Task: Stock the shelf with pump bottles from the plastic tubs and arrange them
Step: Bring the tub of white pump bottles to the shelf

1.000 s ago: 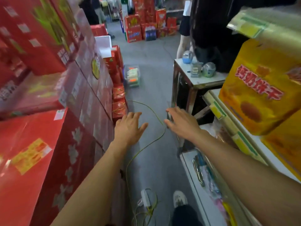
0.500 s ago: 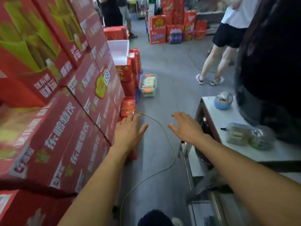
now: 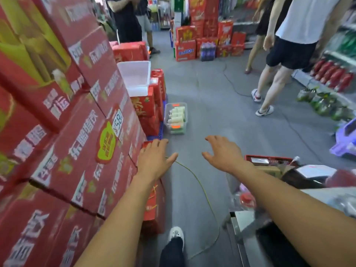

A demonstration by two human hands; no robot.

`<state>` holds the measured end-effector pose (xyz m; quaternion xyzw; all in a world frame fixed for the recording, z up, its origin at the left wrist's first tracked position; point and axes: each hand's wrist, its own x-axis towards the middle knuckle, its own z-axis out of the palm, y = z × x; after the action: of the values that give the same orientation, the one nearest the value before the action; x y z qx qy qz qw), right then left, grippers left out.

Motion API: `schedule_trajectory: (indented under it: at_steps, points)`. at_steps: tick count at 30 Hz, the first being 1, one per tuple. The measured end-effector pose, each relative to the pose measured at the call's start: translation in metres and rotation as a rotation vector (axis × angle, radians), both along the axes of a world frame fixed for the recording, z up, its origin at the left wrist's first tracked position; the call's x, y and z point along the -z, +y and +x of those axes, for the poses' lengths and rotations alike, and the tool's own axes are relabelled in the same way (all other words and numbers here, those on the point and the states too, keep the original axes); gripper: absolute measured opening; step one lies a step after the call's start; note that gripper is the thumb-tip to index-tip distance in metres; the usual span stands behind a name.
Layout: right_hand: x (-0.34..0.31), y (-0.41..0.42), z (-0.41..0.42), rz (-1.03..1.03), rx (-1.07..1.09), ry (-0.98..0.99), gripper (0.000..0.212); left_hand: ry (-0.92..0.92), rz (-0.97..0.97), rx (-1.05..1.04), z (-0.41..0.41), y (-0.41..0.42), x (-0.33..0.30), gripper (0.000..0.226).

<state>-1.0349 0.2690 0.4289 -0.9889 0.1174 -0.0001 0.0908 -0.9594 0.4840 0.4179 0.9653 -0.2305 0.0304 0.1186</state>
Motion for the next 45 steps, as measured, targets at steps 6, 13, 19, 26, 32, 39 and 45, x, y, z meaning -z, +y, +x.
schedule_trajectory:
  at_steps: [6,13,19,26,32,39,45]
  points:
    - [0.011,-0.024,0.137,0.048,0.07,0.027,0.051,-0.01,0.028,0.011,0.147,-0.009,-0.001,0.057]
    - [0.022,-0.077,0.261,0.099,0.126,0.034,0.05,0.157,-0.07,0.01,0.268,-0.053,0.008,0.054]
    - [0.032,-0.15,0.379,0.059,0.102,0.05,0.049,0.188,-0.109,-0.045,0.374,-0.112,0.026,0.05]
    - [0.041,-0.258,0.549,0.087,0.027,0.094,0.047,0.321,-0.166,-0.202,0.522,-0.215,0.051,0.048]
    - [0.04,-0.324,0.693,0.078,-0.114,0.132,0.047,0.416,-0.247,-0.35,0.626,-0.291,0.063,0.046]
    - [0.049,-0.361,0.844,0.012,-0.326,0.164,0.045,0.417,-0.303,-0.506,0.721,-0.33,0.087,0.042]
    - [0.097,-0.377,0.976,-0.058,-0.529,0.279,0.048,0.557,-0.39,-0.763,0.788,-0.339,0.15,0.047]
